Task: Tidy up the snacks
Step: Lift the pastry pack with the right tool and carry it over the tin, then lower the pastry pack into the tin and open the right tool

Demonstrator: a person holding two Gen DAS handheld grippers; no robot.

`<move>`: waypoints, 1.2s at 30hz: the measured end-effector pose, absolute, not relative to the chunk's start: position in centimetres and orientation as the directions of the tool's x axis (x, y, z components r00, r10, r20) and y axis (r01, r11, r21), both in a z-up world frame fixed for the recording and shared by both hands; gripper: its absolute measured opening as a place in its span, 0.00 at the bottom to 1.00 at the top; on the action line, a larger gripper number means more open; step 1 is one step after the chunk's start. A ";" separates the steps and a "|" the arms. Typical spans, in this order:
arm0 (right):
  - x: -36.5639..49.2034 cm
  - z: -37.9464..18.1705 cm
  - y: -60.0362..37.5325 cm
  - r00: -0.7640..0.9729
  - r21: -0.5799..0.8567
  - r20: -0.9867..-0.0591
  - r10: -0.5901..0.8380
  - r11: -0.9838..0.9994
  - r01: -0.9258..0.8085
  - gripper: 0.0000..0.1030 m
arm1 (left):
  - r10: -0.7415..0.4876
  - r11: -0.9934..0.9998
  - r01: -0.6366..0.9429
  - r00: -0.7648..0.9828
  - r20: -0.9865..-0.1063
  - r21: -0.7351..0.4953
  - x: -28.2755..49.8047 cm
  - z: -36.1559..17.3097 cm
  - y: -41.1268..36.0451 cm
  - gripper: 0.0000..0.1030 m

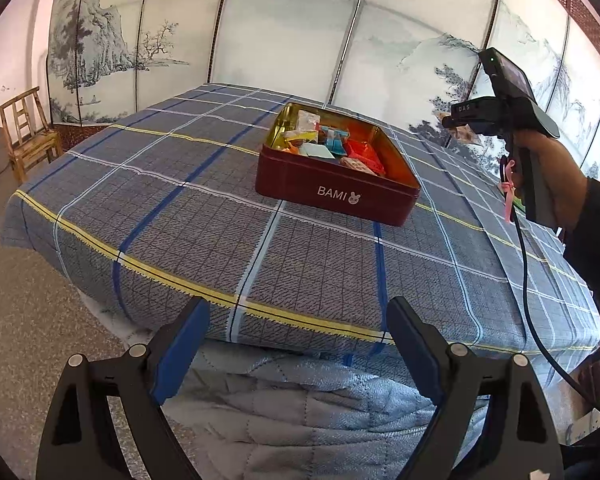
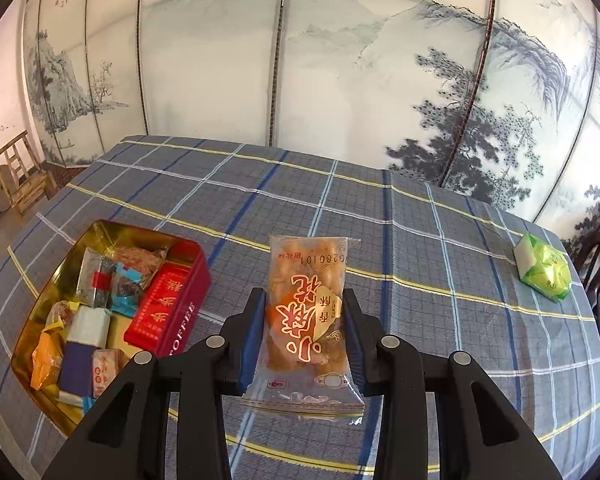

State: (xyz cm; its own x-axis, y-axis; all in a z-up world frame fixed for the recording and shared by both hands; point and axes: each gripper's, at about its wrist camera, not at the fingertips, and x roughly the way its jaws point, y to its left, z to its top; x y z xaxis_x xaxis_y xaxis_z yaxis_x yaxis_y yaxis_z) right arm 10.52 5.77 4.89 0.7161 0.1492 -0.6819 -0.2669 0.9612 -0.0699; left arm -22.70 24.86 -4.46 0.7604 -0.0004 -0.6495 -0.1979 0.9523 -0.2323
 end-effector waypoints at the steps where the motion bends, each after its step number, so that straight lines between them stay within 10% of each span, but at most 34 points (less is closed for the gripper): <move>1: 10.5 4.8 6.3 0.714 -0.070 -0.683 0.155 0.959 -0.275 0.37 | 0.000 0.951 -0.202 0.758 -0.652 -0.235 -22.8 -4.6 25.0 0.85; 36: 6.7 -0.1 18.1 0.579 0.017 -0.752 0.315 0.888 -0.460 0.37 | 0.000 0.933 -0.256 0.704 -0.711 -0.254 -22.6 -7.2 26.8 0.85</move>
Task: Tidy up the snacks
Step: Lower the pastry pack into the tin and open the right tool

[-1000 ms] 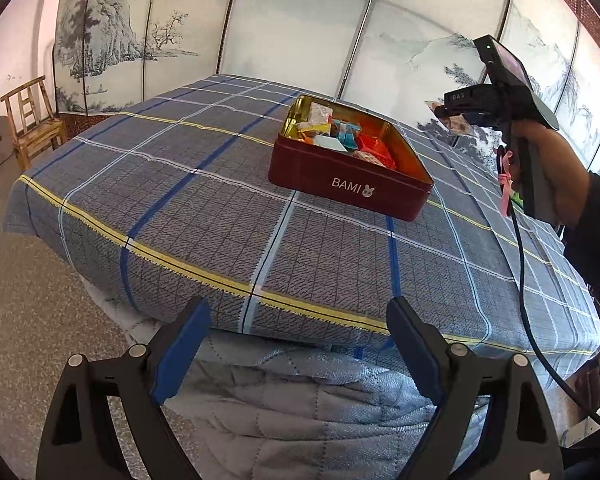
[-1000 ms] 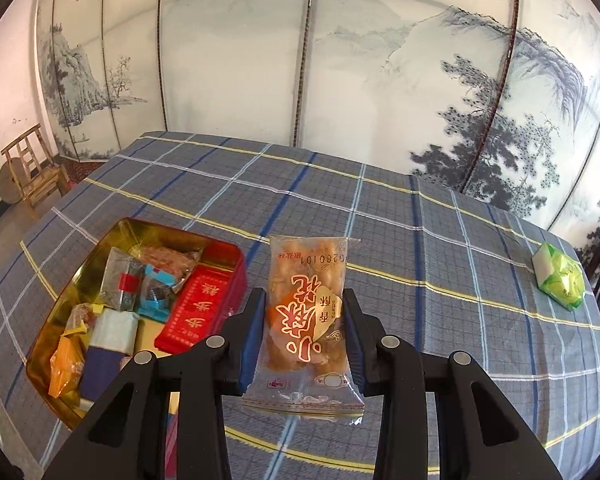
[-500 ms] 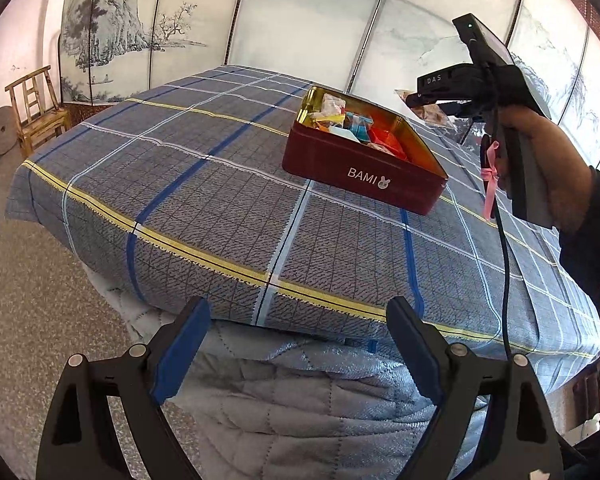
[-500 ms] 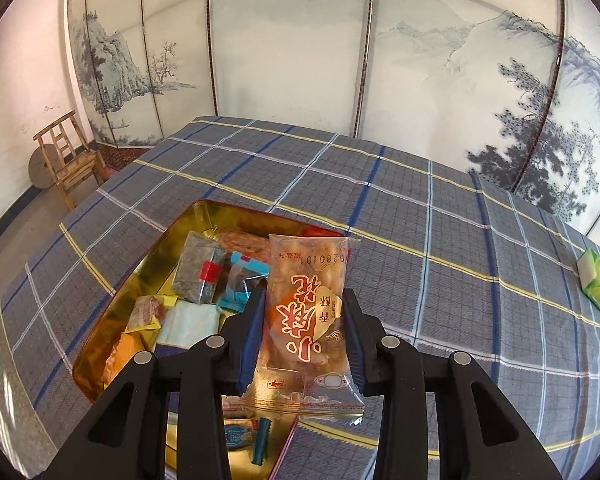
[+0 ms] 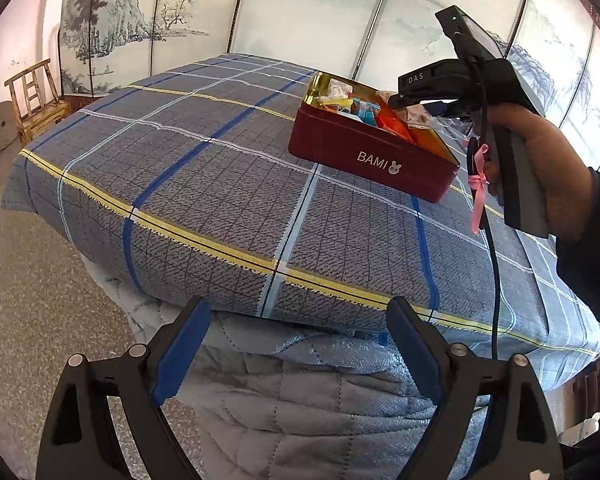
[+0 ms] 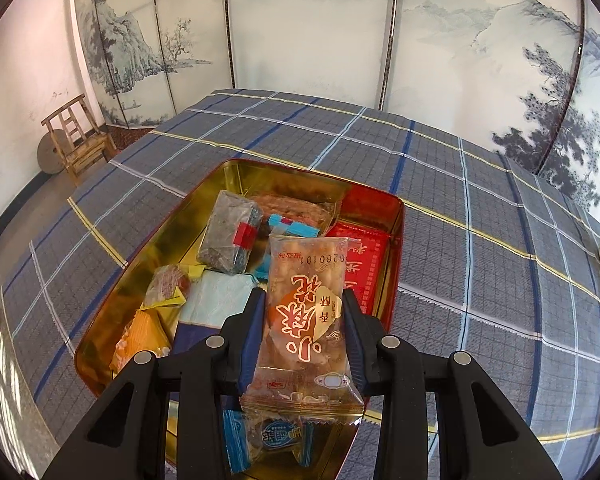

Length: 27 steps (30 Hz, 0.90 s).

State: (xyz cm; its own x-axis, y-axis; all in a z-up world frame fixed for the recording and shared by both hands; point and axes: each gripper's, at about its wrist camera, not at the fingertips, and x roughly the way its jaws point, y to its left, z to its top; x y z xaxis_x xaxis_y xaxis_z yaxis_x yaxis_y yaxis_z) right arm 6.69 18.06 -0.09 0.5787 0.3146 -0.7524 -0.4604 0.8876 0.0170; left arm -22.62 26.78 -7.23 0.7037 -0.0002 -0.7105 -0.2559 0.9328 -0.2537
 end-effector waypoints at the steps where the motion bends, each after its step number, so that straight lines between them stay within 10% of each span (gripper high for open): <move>1: 6.7 -0.2 18.2 0.579 0.014 -0.753 0.313 0.887 -0.461 0.37 | 0.001 0.933 -0.257 0.702 -0.712 -0.253 -22.6 -7.3 26.8 0.85; 27: 8.5 -2.5 18.5 0.546 0.011 -0.792 0.273 0.900 -0.435 0.37 | 0.009 0.939 -0.258 0.682 -0.731 -0.229 -22.3 -7.6 26.4 0.85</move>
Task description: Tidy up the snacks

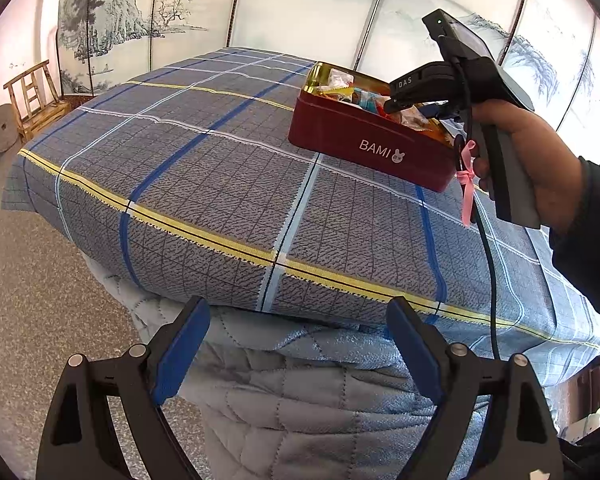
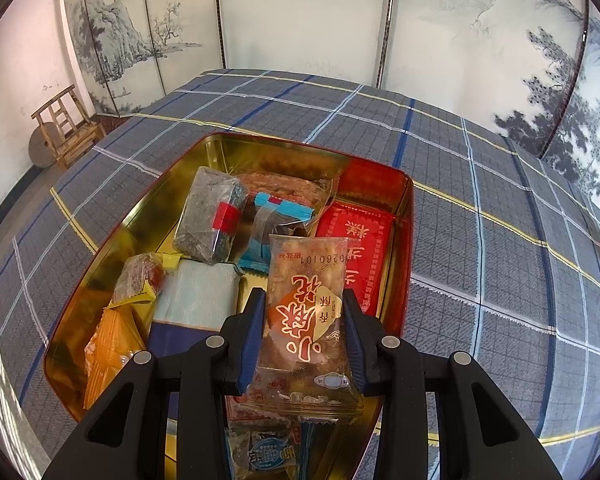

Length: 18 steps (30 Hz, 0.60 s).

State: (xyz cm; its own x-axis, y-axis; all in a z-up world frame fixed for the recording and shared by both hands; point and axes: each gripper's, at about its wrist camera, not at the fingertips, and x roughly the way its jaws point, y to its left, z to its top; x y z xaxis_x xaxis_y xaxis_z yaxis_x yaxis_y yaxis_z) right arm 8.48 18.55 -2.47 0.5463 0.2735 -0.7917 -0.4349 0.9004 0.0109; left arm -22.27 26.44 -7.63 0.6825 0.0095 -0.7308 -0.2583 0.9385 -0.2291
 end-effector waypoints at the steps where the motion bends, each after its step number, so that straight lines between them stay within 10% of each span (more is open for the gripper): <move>1: 8.5 -2.5 18.5 0.544 0.016 -0.792 0.276 0.901 -0.434 0.37 | 0.010 0.939 -0.258 0.682 -0.732 -0.227 -22.3 -7.6 26.4 0.85; 18: 7.0 0.0 16.4 0.572 0.085 -0.746 0.343 0.900 -0.429 0.55 | 0.108 0.948 -0.291 0.670 -0.734 -0.127 -22.2 -6.0 25.3 0.94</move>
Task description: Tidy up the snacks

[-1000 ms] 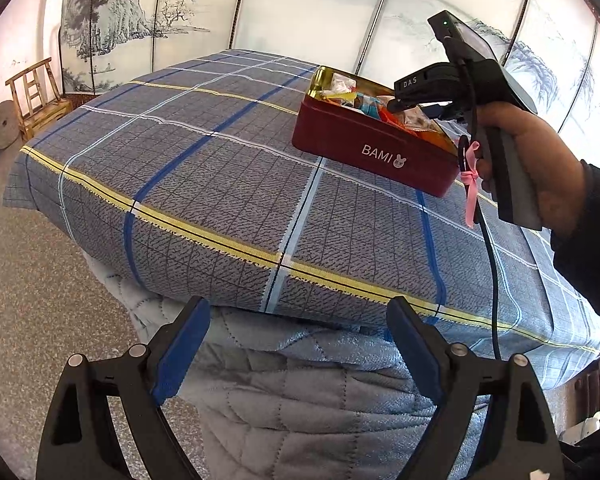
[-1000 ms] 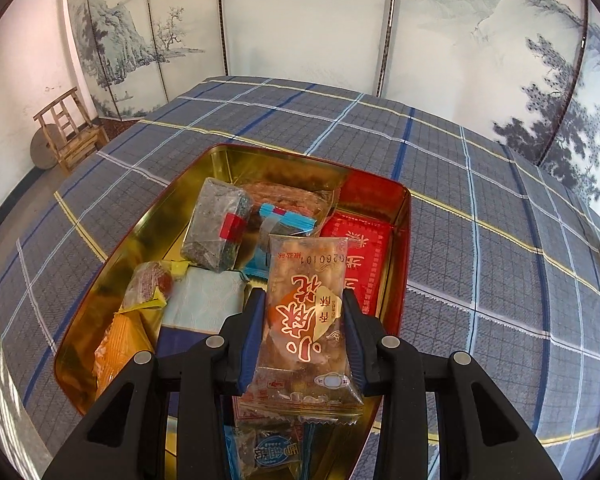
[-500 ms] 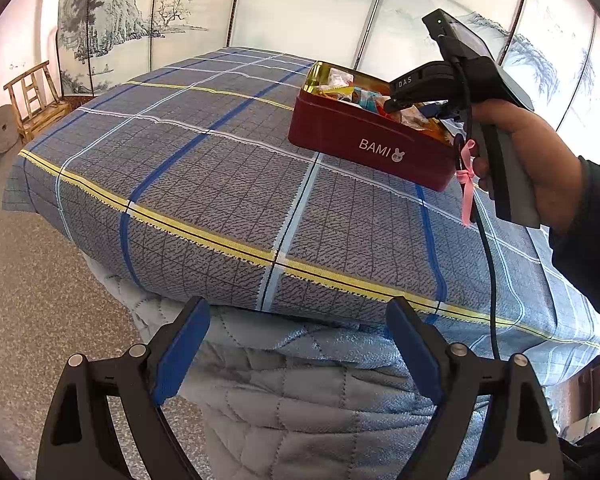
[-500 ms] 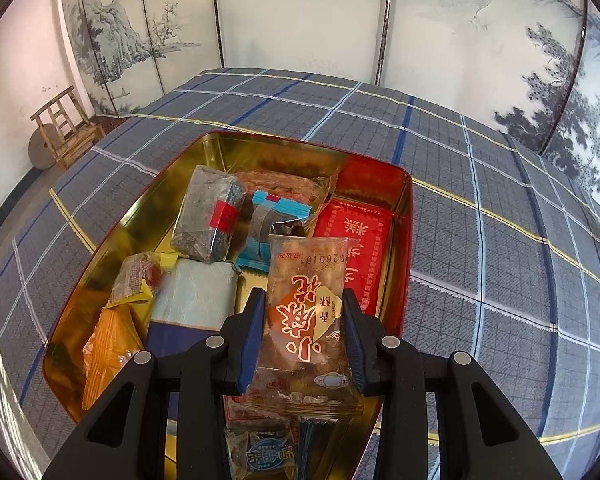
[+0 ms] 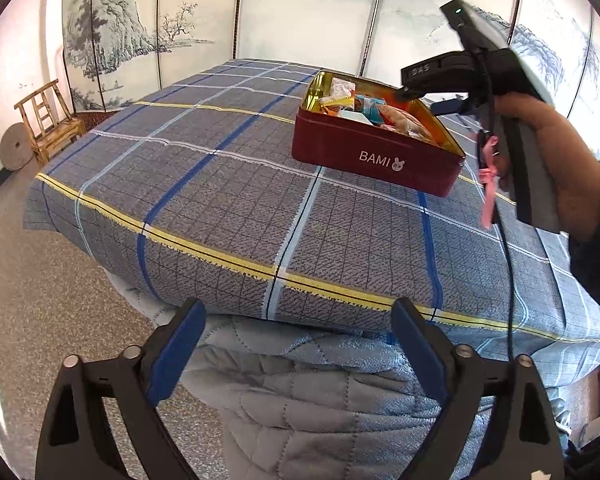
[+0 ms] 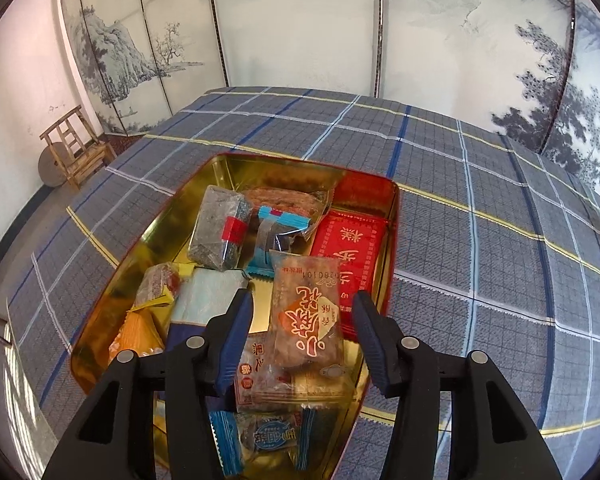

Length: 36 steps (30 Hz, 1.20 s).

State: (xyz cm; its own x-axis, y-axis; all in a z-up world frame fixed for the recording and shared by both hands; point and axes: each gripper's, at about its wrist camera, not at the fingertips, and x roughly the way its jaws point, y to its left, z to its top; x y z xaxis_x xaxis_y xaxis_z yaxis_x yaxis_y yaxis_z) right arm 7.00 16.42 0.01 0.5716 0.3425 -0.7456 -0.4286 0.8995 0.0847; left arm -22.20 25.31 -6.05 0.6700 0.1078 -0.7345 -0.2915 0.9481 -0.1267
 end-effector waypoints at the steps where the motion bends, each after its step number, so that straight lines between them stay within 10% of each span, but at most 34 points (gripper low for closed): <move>1: 6.7 0.5 16.0 0.579 0.090 -0.737 0.349 0.899 -0.428 0.56 | 0.123 0.947 -0.299 0.669 -0.733 -0.114 -22.1 -5.9 25.2 0.99; 14: -0.8 4.9 7.9 0.693 0.055 -0.656 0.299 0.935 -0.350 0.77 | 0.322 0.934 -0.342 0.678 -0.661 0.103 -17.2 -3.5 23.0 0.99; 36: -5.6 6.1 -1.4 0.757 0.091 -0.585 0.289 0.952 -0.293 0.86 | 0.223 0.964 -0.263 0.725 -0.652 0.037 -10.2 0.9 17.2 1.00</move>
